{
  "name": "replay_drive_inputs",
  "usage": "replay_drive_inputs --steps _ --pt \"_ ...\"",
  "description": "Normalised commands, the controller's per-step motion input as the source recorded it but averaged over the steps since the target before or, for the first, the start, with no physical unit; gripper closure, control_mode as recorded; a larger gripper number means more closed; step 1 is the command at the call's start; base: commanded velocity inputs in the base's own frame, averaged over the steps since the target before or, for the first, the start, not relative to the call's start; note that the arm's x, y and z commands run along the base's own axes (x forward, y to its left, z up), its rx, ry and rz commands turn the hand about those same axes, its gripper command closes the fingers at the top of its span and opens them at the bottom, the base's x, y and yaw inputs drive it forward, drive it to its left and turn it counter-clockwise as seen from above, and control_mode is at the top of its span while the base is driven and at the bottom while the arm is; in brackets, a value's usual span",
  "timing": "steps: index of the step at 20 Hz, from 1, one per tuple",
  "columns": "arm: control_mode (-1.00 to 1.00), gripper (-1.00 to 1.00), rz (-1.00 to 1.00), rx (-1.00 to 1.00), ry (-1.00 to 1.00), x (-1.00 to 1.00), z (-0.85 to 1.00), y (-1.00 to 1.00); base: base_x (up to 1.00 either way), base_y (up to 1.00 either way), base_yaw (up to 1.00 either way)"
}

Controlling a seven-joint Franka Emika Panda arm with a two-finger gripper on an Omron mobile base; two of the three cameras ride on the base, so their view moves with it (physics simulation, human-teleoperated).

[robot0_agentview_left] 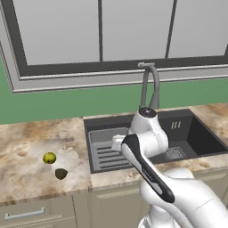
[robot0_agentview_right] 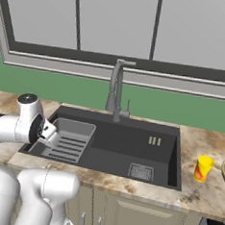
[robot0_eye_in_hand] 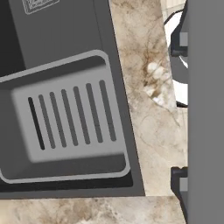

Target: Remove the pear and kiwi from the sink. Then move the bowl and cup from the counter to the sink for washing.

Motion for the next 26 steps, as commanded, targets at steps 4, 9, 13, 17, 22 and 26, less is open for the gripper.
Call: replay_drive_inputs --steps 4,9,13,17,22,26 --pt "-1.00 -1.00 0.00 0.00 0.00 -0.17 0.14 -0.58 0.00 0.00 0.00" --pt "-1.00 -1.00 0.00 0.00 0.00 -0.15 0.17 -0.57 0.00 0.00 0.00" --pt "-1.00 -1.00 0.00 0.00 0.00 -0.15 0.19 -0.59 0.00 0.00 0.00" --pt "-1.00 -1.00 0.00 0.00 -0.01 -0.13 0.18 -0.58 0.00 0.00 0.00" --pt "-1.00 -1.00 0.00 -0.01 -0.02 -0.09 0.19 -0.55 0.00 0.00 0.00" --pt "-1.00 -1.00 0.00 -0.03 0.00 -0.06 0.17 -0.55 0.00 0.00 0.00"
